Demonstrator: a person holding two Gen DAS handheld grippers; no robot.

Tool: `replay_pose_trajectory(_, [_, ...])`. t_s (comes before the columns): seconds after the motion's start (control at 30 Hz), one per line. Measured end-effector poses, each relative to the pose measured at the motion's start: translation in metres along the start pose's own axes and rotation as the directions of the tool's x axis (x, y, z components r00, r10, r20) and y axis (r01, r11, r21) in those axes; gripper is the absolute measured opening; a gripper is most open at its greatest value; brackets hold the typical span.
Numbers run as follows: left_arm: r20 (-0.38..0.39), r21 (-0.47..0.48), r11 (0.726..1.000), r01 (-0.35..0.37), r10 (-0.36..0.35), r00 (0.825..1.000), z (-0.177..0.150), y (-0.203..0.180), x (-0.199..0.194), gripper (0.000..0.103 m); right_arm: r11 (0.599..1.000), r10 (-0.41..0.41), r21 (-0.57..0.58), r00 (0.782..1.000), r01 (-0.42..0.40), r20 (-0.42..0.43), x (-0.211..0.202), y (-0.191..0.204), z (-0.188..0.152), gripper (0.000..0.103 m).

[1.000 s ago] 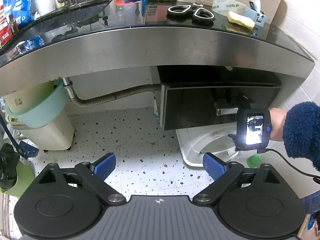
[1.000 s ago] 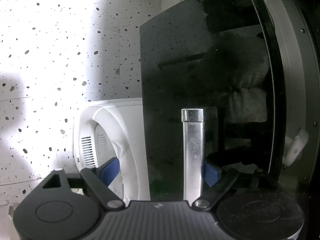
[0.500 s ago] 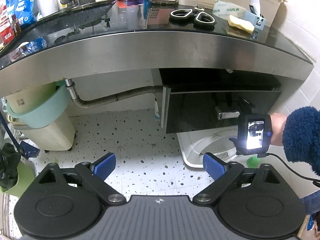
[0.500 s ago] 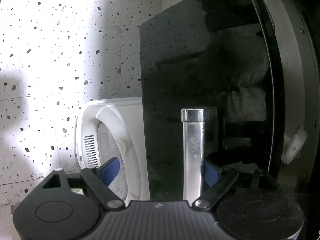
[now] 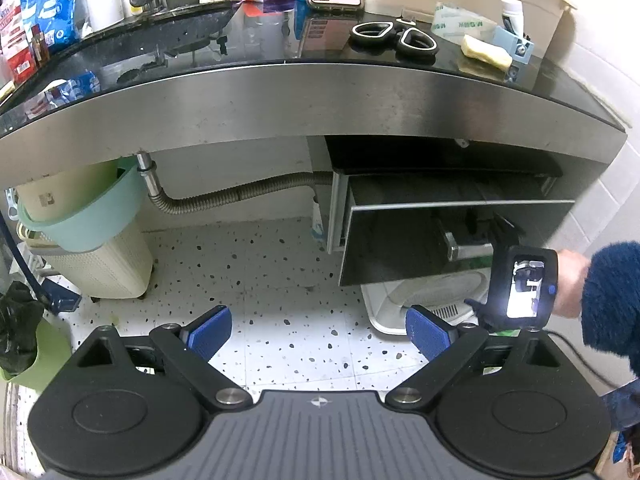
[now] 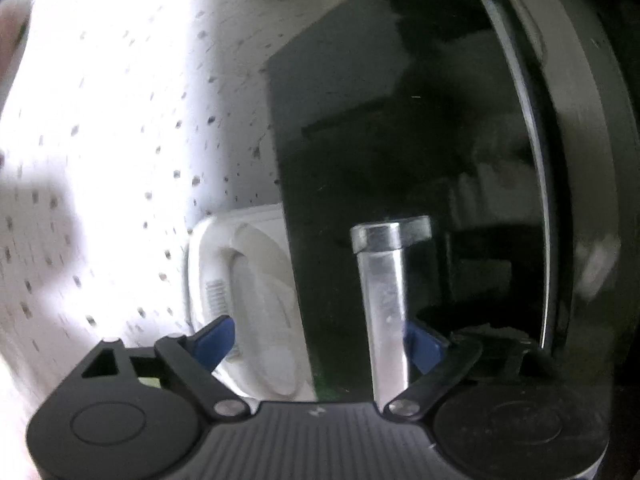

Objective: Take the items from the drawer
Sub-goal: 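Pull the black drawer outward by its handle with the right gripper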

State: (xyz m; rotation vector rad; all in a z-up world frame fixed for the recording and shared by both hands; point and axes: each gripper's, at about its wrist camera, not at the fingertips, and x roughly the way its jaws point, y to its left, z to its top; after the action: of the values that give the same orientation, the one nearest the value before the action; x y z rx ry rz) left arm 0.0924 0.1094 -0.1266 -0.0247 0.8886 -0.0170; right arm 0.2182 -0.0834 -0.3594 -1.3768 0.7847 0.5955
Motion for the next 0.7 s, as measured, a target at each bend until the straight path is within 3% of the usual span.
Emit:
replay_pose_trajectory(0.2, [0.025, -0.001, 1.000, -0.002, 0.002, 1.000, -0.004, 0.003, -0.013, 0.095, 0.998, 0.034, 0.059, 0.999, -0.035, 0.023, -0.021, -0.002, 0.000, 0.079])
replay_pose_trajectory(0.43, [0.042, 0.003, 1.000, 0.000, 0.000, 0.999, -0.011, 0.008, -0.021, 0.095, 0.939, 0.102, 0.321, 0.990, -0.128, 0.095, -0.061, -0.035, -0.010, 0.080])
replay_pose_trajectory(0.57, [0.057, 0.021, 1.000, 0.016, -0.017, 0.998, -0.012, 0.006, -0.025, 0.095, 0.832, 0.142, 0.516, 0.978, -0.201, 0.152, -0.082, -0.058, -0.033, 0.080])
replay_pose_trajectory(0.7, [0.064, 0.028, 0.999, 0.023, -0.025, 0.998, -0.013, 0.005, -0.028, 0.095, 0.645, 0.173, 0.708, 0.958, -0.287, 0.231, -0.089, -0.082, -0.064, 0.081])
